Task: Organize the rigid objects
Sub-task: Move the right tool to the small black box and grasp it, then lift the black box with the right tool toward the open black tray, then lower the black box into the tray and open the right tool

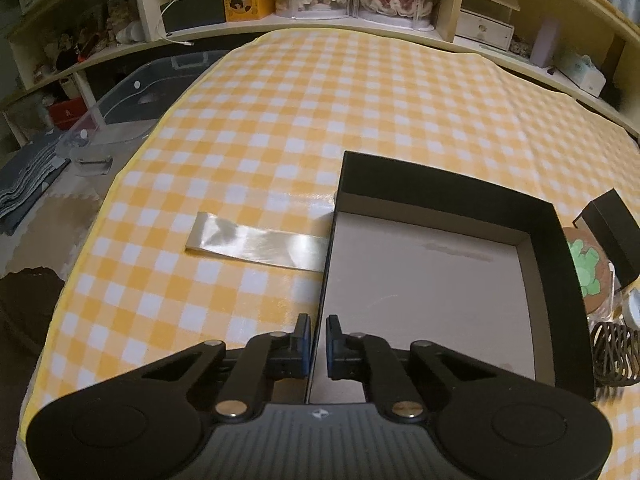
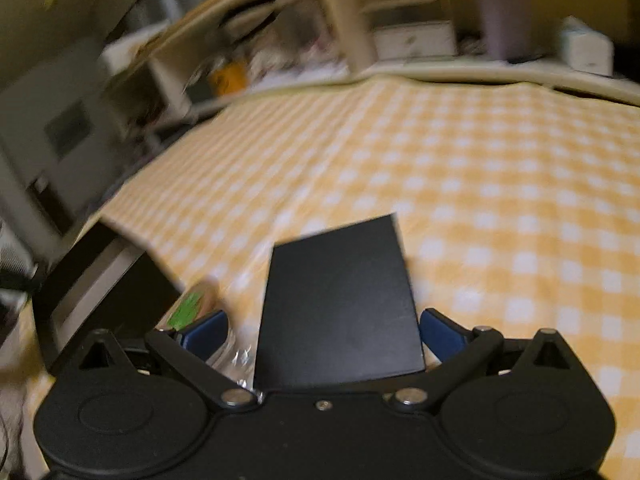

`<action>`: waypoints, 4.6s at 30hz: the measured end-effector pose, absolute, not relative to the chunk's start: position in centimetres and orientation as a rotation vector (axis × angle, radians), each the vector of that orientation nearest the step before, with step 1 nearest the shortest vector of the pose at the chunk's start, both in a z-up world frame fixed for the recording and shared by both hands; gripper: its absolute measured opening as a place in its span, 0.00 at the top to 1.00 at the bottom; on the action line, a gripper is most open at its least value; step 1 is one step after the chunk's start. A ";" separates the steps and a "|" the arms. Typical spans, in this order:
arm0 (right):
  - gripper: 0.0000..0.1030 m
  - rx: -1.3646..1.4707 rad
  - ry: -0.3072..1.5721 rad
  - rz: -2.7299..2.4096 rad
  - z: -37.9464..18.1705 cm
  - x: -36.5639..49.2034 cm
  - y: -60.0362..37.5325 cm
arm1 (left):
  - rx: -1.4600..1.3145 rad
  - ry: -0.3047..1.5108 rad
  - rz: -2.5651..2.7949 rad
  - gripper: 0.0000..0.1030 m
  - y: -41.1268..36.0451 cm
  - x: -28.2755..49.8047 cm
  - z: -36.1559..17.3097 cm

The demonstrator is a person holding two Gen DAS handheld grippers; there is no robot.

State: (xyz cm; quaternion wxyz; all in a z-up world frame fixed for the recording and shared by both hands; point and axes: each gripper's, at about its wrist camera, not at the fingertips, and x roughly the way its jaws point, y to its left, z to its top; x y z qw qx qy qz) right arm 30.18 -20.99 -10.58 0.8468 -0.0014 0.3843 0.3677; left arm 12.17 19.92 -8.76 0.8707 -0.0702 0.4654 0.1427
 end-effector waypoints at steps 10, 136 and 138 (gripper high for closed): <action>0.00 -0.280 0.715 0.555 -11.1 28.4 -13.8 | -0.151 0.941 0.310 0.93 20.0 12.2 -9.1; 0.52 0.188 1.151 0.592 -8.7 20.0 8.4 | -0.191 0.982 0.216 0.93 20.2 11.6 -9.2; 0.52 0.153 1.114 0.592 -8.7 19.8 9.4 | -0.192 0.982 0.215 0.93 20.2 11.6 -9.2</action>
